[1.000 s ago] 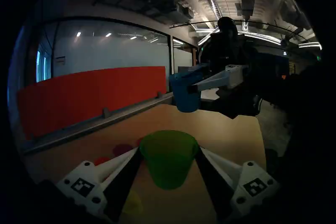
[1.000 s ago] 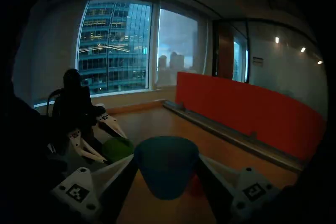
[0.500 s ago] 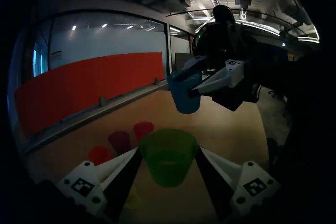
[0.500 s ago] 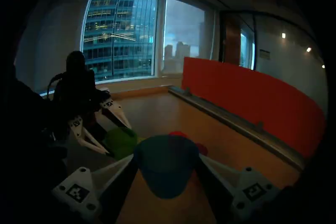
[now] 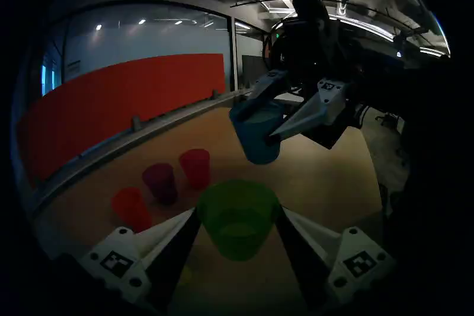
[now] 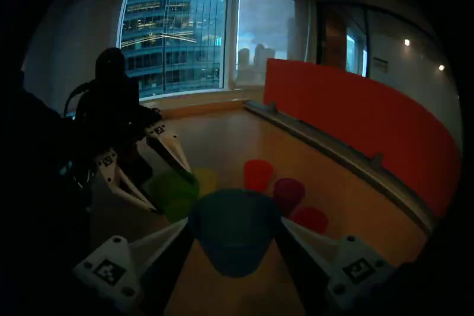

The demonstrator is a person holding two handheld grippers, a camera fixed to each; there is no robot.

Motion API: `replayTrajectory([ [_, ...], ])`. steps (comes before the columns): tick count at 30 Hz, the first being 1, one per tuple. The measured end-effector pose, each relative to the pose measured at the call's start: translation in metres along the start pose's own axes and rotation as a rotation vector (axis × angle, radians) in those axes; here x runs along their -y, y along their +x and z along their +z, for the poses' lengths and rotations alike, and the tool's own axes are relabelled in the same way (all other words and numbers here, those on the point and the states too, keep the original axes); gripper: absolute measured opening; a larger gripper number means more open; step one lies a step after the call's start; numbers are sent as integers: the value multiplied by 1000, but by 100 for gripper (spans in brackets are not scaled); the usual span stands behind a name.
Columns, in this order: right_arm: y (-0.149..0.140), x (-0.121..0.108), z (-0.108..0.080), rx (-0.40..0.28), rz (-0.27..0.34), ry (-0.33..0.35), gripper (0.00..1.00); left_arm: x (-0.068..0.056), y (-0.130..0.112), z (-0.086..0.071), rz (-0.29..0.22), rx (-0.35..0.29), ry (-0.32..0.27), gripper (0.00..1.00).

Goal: Pour water

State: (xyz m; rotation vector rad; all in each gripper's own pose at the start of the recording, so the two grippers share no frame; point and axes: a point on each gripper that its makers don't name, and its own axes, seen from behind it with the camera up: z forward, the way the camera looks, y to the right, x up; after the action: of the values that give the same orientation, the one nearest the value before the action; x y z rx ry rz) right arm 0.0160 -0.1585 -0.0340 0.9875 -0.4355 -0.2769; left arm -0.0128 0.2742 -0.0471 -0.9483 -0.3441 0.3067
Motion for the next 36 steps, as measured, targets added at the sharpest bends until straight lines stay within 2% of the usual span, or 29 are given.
replayTrajectory([
  [18, -50, 1, 15, 87, 7, 17, 91, -10, -30, 14, 7, 76, -32, 87],
  [36, -90, 6, 31, 156, -15, 34, 91, -12, -63, 25, -37, 124, -41, 87],
])
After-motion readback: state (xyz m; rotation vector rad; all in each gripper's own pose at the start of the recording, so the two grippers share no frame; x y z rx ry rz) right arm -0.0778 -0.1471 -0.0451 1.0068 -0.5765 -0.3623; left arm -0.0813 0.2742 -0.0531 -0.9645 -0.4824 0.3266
